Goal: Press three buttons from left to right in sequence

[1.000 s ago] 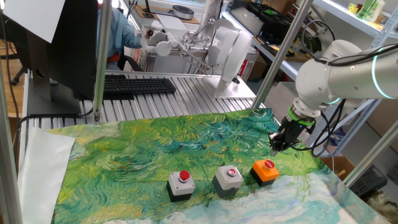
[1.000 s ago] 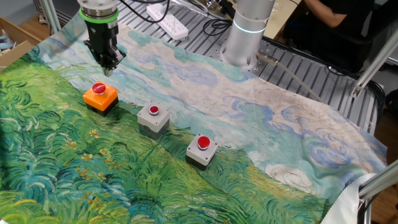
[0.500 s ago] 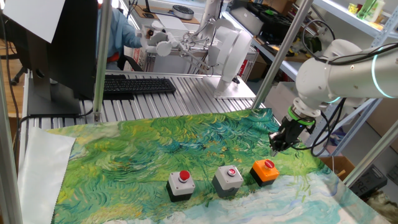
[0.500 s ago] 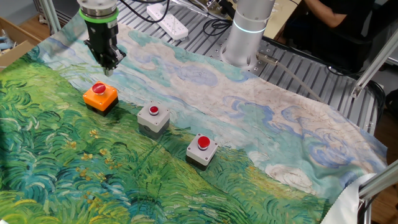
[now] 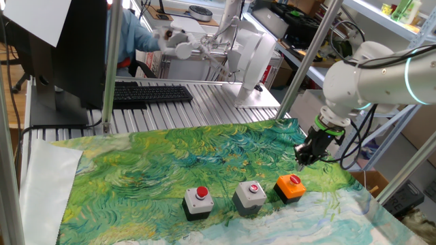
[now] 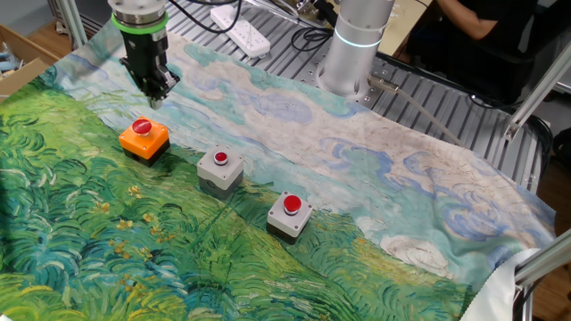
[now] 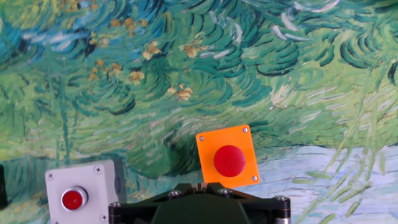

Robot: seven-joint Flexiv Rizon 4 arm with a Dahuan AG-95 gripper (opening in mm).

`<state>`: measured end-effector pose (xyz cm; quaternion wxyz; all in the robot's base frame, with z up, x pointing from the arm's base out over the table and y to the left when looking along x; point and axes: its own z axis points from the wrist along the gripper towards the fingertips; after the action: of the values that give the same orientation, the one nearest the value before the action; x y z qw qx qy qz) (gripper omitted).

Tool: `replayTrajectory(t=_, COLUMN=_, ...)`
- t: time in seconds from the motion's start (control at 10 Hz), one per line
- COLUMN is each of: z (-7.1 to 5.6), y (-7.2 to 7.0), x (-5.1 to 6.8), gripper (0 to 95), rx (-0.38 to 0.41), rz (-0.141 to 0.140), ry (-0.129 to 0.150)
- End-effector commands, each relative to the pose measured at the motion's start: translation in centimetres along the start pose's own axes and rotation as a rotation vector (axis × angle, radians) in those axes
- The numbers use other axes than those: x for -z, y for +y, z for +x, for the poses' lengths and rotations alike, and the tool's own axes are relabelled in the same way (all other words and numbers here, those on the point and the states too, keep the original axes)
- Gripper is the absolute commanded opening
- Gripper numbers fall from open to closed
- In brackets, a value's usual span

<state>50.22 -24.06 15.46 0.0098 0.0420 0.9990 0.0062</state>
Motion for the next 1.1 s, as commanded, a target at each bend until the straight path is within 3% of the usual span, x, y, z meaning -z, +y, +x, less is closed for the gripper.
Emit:
replayTrajectory(t=0.1, z=-0.04, y=-0.07, x=-0.03, gripper=0.0, rx=0.042, rz=0.005, ry=0.007)
replayTrajectory(t=0.3, z=-0.04, y=-0.07, x=-0.03, gripper=0.0, rx=0.036, rz=0.013, ry=0.004)
replayTrajectory(t=0.5, z=-0.04, y=-0.07, x=-0.03, gripper=0.0, rx=0.033, rz=-0.001, ry=0.022)
replayTrajectory(t=1.1, z=-0.04, y=-0.07, x=-0.03, gripper=0.0, rx=0.041, rz=-0.010, ry=0.021)
